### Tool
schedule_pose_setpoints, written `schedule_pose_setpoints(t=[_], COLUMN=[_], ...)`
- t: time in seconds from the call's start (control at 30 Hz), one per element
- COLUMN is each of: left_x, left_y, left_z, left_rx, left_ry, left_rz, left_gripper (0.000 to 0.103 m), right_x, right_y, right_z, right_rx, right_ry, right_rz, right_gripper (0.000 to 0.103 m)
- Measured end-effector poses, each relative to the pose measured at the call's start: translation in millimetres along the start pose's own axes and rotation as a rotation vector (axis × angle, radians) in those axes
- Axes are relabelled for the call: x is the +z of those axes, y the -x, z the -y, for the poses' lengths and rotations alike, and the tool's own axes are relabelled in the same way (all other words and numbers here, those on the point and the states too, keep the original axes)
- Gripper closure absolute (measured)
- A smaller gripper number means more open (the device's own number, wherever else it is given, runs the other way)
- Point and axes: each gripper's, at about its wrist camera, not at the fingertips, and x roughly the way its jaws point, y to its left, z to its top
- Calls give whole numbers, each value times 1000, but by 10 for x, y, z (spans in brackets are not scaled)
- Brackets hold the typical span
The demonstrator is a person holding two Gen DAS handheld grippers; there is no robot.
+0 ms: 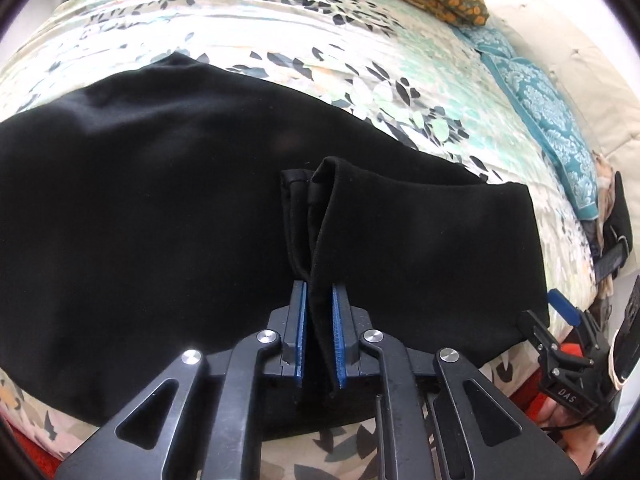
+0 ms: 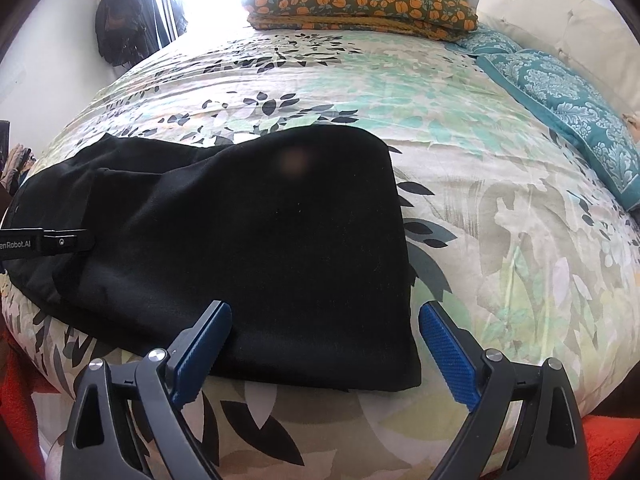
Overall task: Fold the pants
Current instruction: 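Grasp the folded trouser edge with the left gripper and fold it inward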
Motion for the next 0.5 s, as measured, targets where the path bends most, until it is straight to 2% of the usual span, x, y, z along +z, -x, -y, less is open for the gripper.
schedule_pose_setpoints(t=[0.13, 0.3, 0.4, 0.47, 0.5], left_x=[-2, 20, -64, -116, -136], left_y=[314, 527, 338, 183, 154], left_z=[-48, -157, -221, -193, -169], left_rx=[-29, 9, 57, 119, 143], left_ry=[19, -4, -16, -60, -82], left_rz=[69, 107, 62, 50, 54], left_gripper=[95, 95, 94, 93, 90], right_x=[32, 63, 40, -31, -76], right_y=[201, 403, 248, 54, -63], right_z=[110, 192, 115, -10, -82], right_rx=[-7, -23, 3, 21, 2], right_ry=[-46, -84, -68, -22, 13], right_rz=[76, 167, 93, 7, -45], right_gripper=[9, 9, 9, 9, 9])
